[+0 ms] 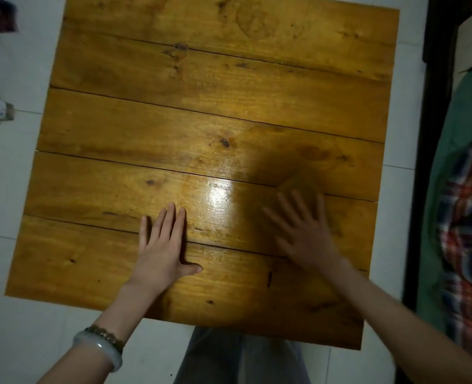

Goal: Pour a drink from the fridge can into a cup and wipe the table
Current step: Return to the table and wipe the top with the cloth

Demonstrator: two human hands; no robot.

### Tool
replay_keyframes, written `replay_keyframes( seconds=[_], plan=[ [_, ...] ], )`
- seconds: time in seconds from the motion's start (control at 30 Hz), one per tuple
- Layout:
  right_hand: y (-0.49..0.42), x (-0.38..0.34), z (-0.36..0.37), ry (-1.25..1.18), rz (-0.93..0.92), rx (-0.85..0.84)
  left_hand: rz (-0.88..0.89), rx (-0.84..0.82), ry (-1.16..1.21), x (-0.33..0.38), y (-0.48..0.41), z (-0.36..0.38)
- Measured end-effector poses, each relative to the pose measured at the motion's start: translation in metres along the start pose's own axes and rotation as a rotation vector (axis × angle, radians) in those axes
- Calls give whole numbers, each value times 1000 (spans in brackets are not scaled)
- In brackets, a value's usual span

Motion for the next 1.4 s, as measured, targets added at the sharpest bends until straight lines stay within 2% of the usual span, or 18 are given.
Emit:
replay_keyframes(
  seconds=[0.13,0.23,0.3,0.37,0.47,0.57,0.63,0.7,0.8,0.9,0.97,1.03,1.1,1.2,1.27,1.4],
  plan=[
    [-47,77,-9,-11,267,12,-10,-13,22,0,1,0],
    [-125,67,-13,-29,305,43,-30,-13,48,0,0,0],
    [-159,29,-15,-53,188,47,-44,-25,47,0,0,0],
    [-157,-18,-8,-70,-9,5,-50,-24,59,0,0,-1],
    [-99,-60,2,-99,-240,-9,-42,-27,72,0,1,-2],
    [-24,-54,5,-88,-303,-43,-44,-32,77,-1,2,-2],
    [0,-20,2,-38,-216,-46,-47,-38,80,-1,1,0],
    [-10,22,-2,-26,-30,-65,-53,-33,82,-3,1,0],
    [-77,59,-11,-58,167,-37,-48,-35,90,-4,0,1],
    [-156,42,-14,-104,208,-47,-47,-31,85,-3,0,0],
    [-180,7,-13,-79,101,-45,-52,-26,83,-2,0,-2],
    [-166,-35,-6,-30,-108,-81,-53,-24,91,-2,1,-3],
    [-117,-62,2,-31,-259,-80,-48,-20,105,-3,2,-2],
    [-31,-64,7,-1,-374,-104,-41,-11,127,-4,2,-2],
    [-4,-30,4,6,-329,-96,-33,-10,128,-4,2,-1],
    [-59,45,-7,13,39,-74,-28,5,123,-5,1,0]
  ],
)
Point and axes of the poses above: each hand's wrist, its own y-axis away from the middle knuckle, its own z-axis out of the palm, x = y × z, the point moved 6 cm from there along -y, towards the middle knuckle, and after that the axes turned 12 degrees about -z, right-handed, at the moved point
